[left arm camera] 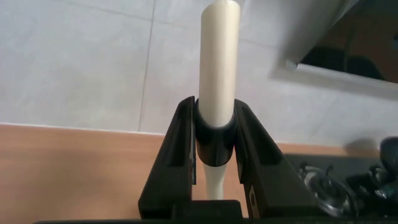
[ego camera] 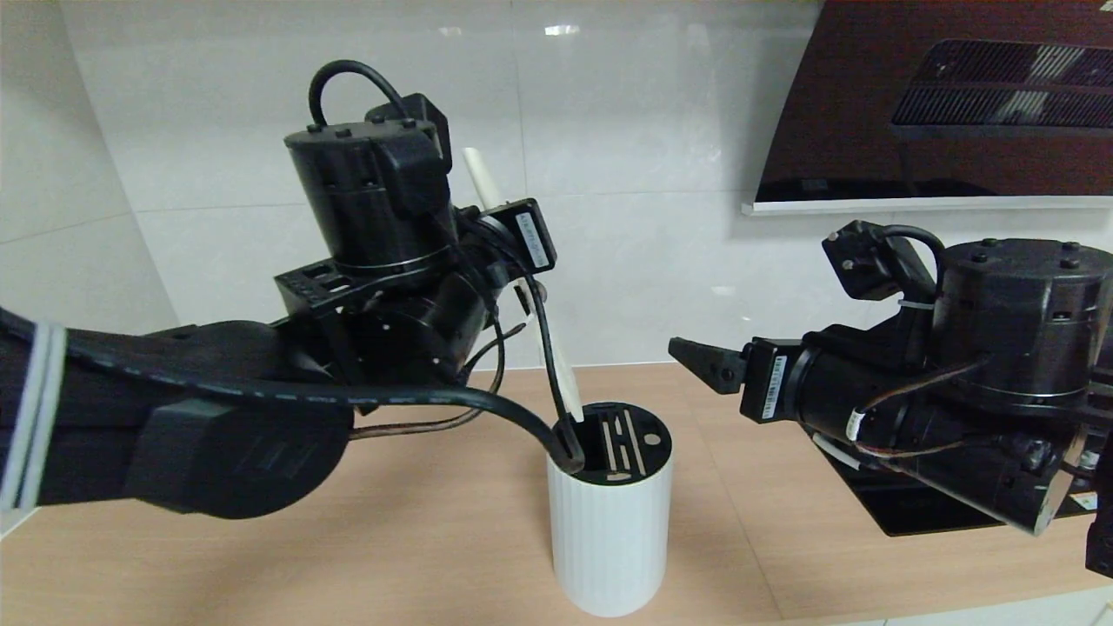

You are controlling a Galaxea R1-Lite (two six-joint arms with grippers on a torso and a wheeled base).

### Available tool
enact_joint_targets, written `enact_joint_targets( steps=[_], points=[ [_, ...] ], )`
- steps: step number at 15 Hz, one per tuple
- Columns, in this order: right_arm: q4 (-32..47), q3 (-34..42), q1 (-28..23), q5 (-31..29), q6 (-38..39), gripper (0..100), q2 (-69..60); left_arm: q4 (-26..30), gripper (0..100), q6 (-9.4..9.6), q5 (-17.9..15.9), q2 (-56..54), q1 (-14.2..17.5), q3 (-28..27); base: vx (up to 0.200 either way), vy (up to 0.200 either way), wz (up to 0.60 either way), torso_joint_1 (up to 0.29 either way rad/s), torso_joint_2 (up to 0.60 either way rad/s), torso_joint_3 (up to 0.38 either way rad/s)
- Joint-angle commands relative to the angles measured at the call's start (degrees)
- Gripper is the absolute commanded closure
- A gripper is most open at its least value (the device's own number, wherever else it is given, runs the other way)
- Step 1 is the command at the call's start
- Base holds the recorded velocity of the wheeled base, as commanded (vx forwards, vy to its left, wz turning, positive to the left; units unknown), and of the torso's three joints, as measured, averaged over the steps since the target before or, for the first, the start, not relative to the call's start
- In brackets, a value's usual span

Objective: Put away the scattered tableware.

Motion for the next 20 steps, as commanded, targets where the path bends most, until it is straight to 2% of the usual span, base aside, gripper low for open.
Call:
enact_joint_targets(
  steps=[1, 3, 4, 20],
  points=[
    [0.0, 0.03, -0.03, 0.01, 0.01, 0, 0.5, -4.55, 100, 2.62, 1.68, 5.04, -1.2, 0.56, 0.0, 0.0, 0.0, 0.0, 0.0, 0.0],
    [0.0, 0.03, -0.03, 0.01, -0.07, 0, 0.59, -7.71, 100, 4.82, 1.94, 5.57, -1.2, 1.79, 0.0, 0.0, 0.0, 0.0, 0.0, 0.0],
    [0.0, 0.03, -0.03, 0.01, -0.07, 0, 0.76, -8.51, 100, 5.08, 1.94, 5.74, -1.29, 2.06, 0.0, 0.0, 0.0, 0.0, 0.0, 0.0],
    [-0.09, 0.12, -0.11, -0.08, -0.34, 0, 1.91, -8.86, 100, 5.08, 1.94, 11.9, -4.72, 5.48, 0.0, 0.0, 0.0, 0.0, 0.0, 0.0]
  ],
)
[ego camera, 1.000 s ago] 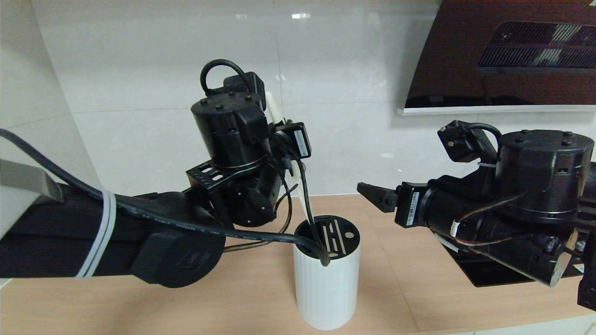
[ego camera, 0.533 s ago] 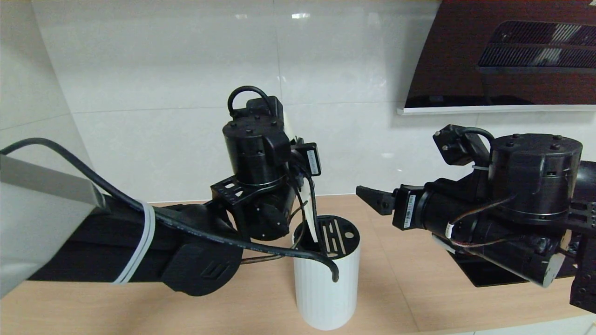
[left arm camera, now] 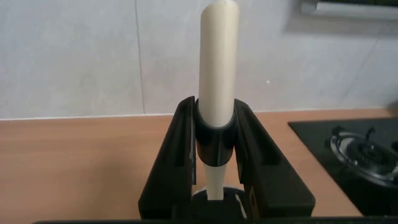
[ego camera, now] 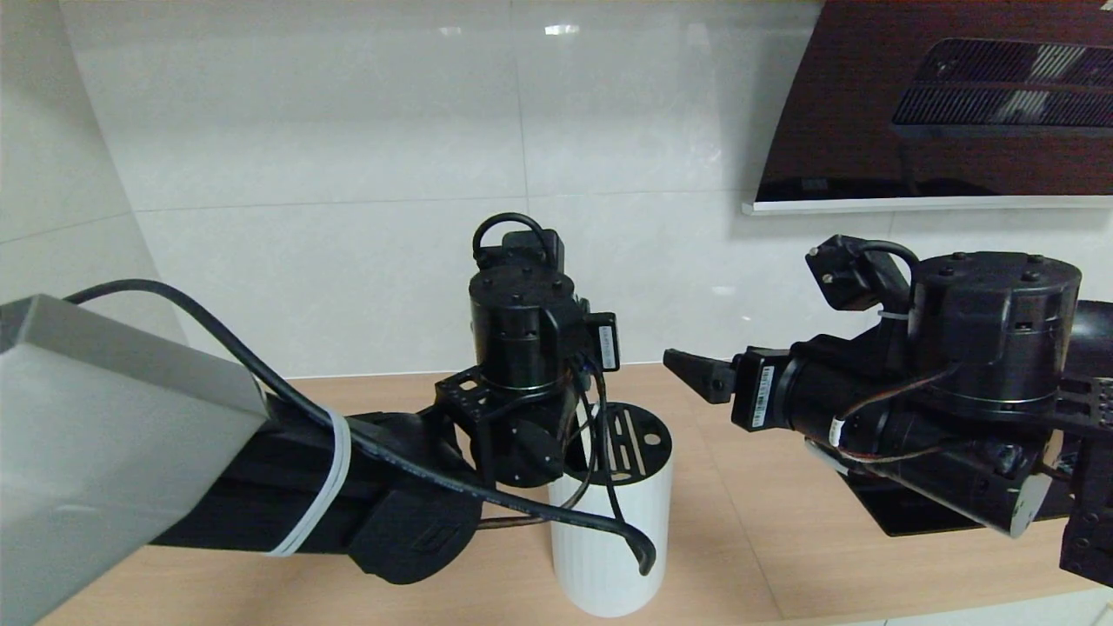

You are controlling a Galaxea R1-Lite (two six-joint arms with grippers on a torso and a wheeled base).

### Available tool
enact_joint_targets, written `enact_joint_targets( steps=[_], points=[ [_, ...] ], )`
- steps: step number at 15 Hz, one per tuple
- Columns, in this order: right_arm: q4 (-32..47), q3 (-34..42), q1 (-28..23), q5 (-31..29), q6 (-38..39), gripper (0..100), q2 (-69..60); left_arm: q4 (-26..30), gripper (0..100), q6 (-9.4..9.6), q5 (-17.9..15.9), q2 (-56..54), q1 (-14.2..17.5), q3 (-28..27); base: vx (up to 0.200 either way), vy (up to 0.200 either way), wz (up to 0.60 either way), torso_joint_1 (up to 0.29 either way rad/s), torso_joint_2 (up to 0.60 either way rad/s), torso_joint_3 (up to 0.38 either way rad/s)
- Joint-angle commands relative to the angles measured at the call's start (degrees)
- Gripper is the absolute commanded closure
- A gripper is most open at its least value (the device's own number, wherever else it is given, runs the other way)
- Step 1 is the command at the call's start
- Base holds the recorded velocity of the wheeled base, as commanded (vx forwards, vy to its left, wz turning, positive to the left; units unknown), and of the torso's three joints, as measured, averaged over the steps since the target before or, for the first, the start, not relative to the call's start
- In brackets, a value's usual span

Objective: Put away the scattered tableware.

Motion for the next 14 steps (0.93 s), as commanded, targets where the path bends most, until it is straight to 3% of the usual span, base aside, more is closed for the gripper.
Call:
enact_joint_targets(
  steps=[1, 9, 14],
  points=[
    [-0.03, -0.02, 0.05, 0.0, -0.01, 0, 0.26, -0.07, 100, -0.04, 0.05, 0.67, -0.32, 0.43, 0.0, 0.0, 0.0, 0.0, 0.0, 0.0],
    [-0.03, -0.02, 0.05, -0.08, -0.01, 0, 0.52, -0.07, 100, -0.57, 0.93, 6.91, -3.48, 3.5, 0.0, 0.0, 0.0, 0.0, 0.0, 0.0],
    [-0.12, -0.02, 0.05, -0.17, -0.01, 0, 0.88, 0.2, 100, -0.57, 0.76, 7.53, -3.48, 4.21, 0.0, 0.0, 0.0, 0.0, 0.0, 0.0]
  ],
)
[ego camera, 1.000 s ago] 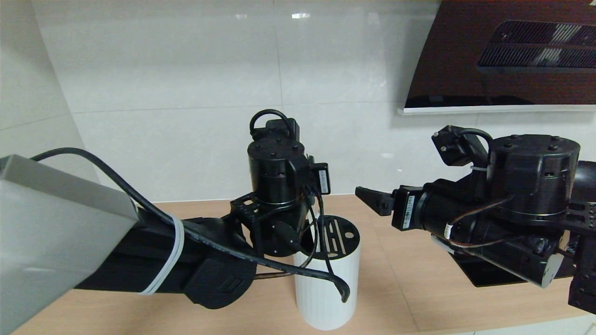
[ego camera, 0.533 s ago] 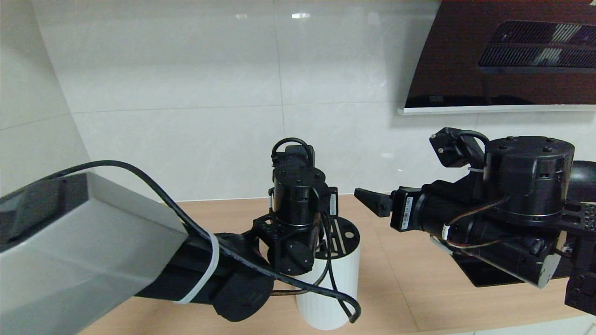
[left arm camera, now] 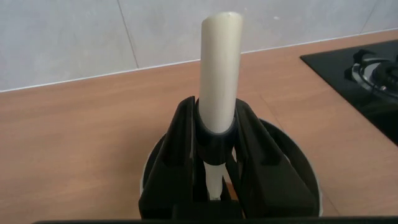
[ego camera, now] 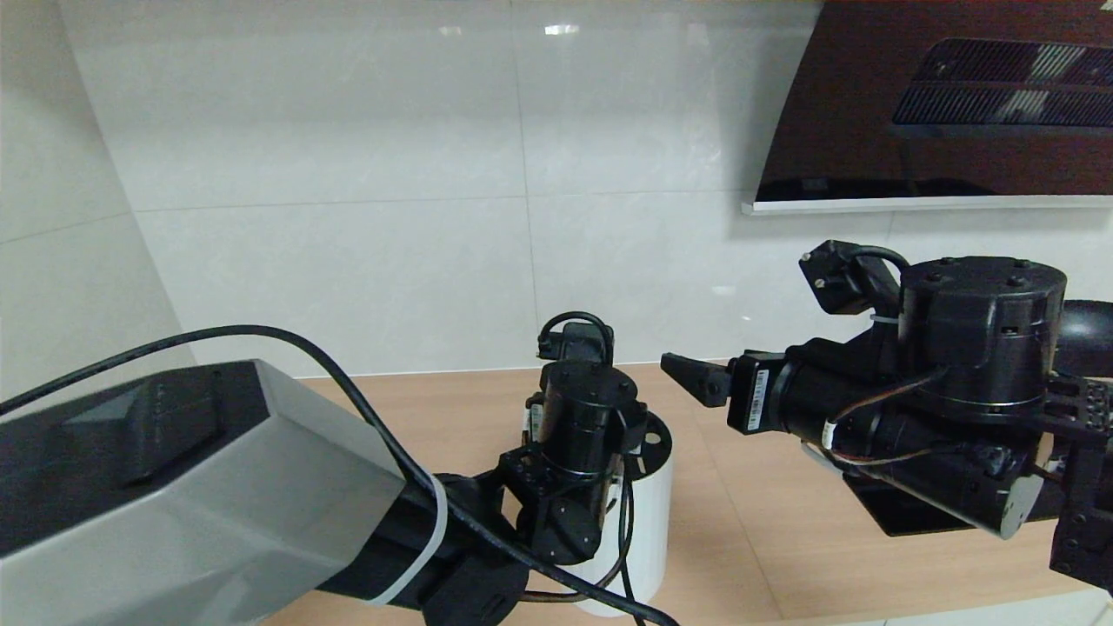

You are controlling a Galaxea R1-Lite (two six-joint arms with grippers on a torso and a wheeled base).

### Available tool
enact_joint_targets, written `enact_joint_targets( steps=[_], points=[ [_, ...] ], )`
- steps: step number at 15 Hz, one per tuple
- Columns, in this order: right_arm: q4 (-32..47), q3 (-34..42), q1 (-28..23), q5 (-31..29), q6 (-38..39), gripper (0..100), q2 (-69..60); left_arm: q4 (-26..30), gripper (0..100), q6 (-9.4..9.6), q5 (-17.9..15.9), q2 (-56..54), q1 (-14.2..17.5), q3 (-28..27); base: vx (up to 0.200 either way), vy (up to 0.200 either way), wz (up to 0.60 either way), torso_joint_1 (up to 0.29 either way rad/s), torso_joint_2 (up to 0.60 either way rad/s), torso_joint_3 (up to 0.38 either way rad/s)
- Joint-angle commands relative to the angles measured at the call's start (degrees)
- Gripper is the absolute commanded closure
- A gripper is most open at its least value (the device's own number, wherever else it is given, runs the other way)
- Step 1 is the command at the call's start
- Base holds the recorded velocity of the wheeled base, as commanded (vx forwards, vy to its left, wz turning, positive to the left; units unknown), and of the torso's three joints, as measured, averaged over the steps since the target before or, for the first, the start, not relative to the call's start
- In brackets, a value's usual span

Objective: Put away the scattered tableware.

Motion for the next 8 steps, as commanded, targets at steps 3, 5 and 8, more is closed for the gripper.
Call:
enact_joint_targets(
  steps=[3, 5, 8],
  points=[
    [0.06, 0.01, 0.02, -0.01, 0.02, 0, 0.09, -0.16, 100, -0.03, 0.14, 0.26, -0.01, 0.07, 0.0, 0.0, 0.0, 0.0, 0.0, 0.0],
    [-0.03, 0.01, 0.02, -0.1, 0.02, 0, 0.18, -0.16, 100, -0.03, 0.22, 0.26, -0.01, 0.07, 0.0, 0.0, 0.0, 0.0, 0.0, 0.0],
    [-0.03, 0.01, 0.02, -0.01, 0.02, 0, 0.18, -0.16, 100, -0.03, 0.31, 0.26, -0.01, 0.07, 0.0, 0.0, 0.0, 0.0, 0.0, 0.0]
  ],
)
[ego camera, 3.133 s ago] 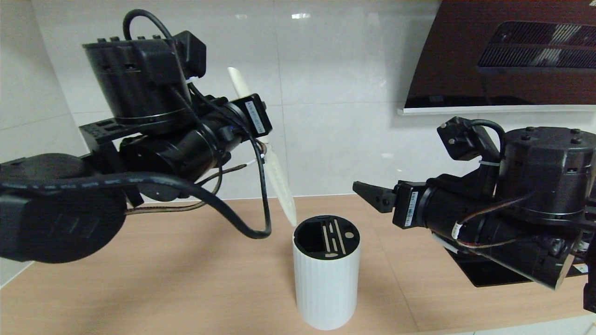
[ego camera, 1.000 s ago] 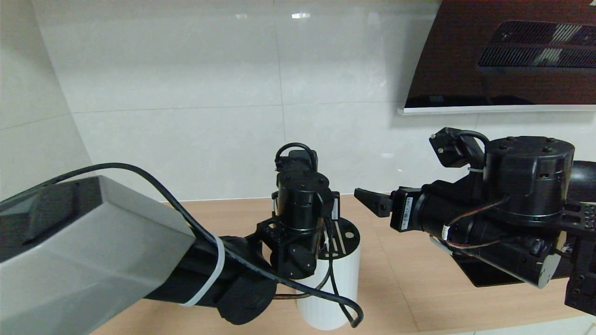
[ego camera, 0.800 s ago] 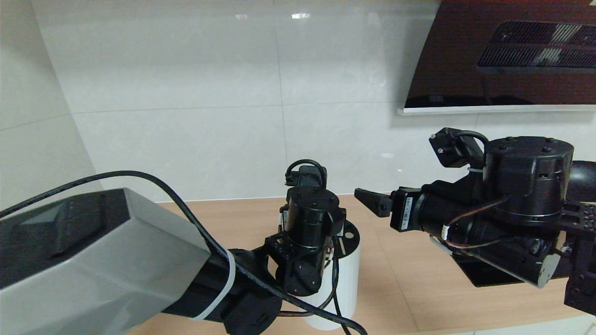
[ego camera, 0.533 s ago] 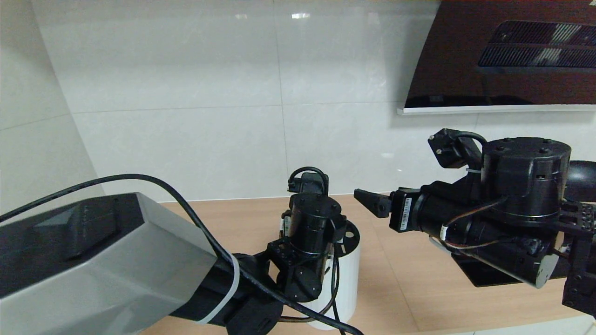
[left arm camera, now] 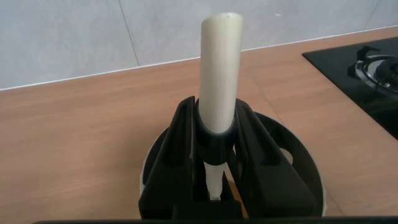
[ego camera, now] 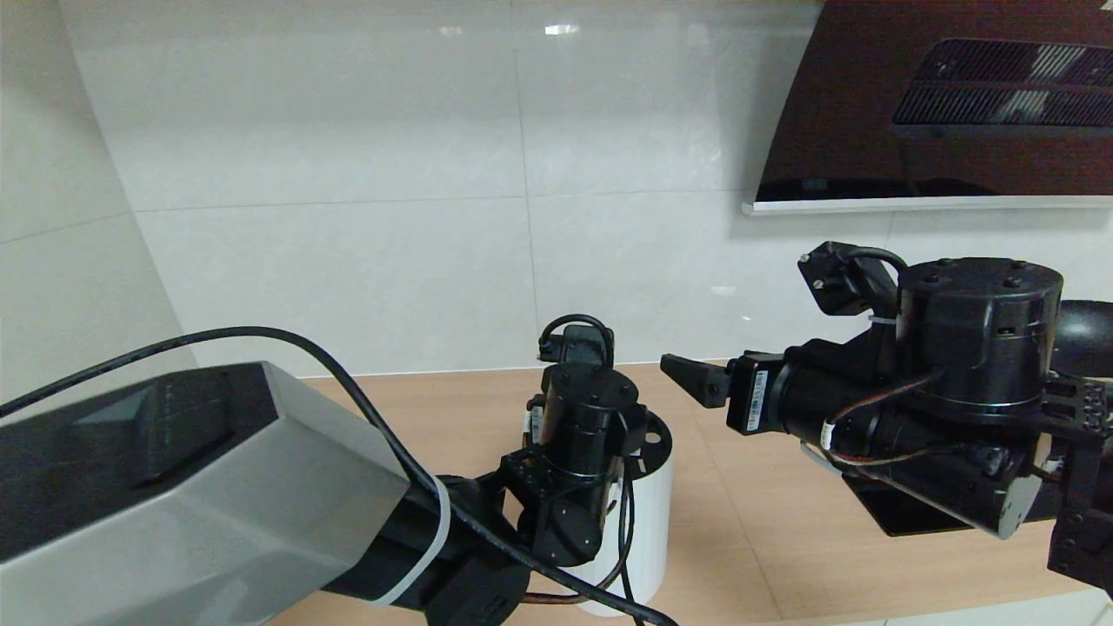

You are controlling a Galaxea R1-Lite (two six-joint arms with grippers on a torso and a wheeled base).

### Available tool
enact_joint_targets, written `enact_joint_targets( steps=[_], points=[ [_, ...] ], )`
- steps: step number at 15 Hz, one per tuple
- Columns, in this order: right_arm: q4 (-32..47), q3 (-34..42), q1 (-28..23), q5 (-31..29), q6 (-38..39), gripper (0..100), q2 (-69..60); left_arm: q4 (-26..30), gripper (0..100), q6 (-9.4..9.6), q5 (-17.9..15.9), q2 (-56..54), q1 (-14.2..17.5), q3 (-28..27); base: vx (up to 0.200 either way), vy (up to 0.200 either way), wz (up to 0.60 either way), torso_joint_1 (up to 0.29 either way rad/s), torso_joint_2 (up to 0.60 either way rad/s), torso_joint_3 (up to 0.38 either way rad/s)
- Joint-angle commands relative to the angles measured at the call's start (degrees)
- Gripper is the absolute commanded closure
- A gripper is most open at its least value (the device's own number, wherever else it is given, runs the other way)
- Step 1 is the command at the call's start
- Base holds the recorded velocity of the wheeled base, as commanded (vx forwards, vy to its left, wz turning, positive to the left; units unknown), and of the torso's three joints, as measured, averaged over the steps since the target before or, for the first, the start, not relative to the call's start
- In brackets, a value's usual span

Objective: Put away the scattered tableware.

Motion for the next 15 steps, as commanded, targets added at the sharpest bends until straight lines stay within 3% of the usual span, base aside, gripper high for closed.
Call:
enact_joint_targets(
  steps=[1, 3, 4, 12, 15],
  points=[
    [0.03, 0.01, 0.02, -0.04, 0.02, 0, 0.07, 0.0, 100, -0.02, 0.03, -0.04, -0.01, -0.01, 0.0, 0.0, 0.0, 0.0, 0.0, 0.0],
    [-0.06, 0.09, 0.02, -0.04, 0.02, 0, 0.07, -0.09, 100, -0.02, 0.03, -0.04, -0.01, 0.08, 0.0, 0.0, 0.0, 0.0, 0.0, 0.0],
    [-0.06, 0.09, 0.02, -0.04, 0.02, 0, 0.07, 0.0, 0, -0.02, 0.12, -0.04, -0.01, -0.01, 0.0, 0.0, 0.0, 0.0, 0.0, 0.0],
    [-0.06, 0.09, 0.02, -0.04, 0.02, 0, 0.07, -0.18, 0, 0.07, 0.12, -1.01, -0.54, 0.51, 0.0, 0.0, 0.0, 0.0, 0.0, 0.0],
    [-0.23, -0.08, 0.02, -0.13, 0.02, 0, -0.28, -0.09, 0, 0.42, -0.76, -8.48, -0.8, 3.77, 0.0, 0.0, 0.0, 0.0, 0.0, 0.0]
  ],
)
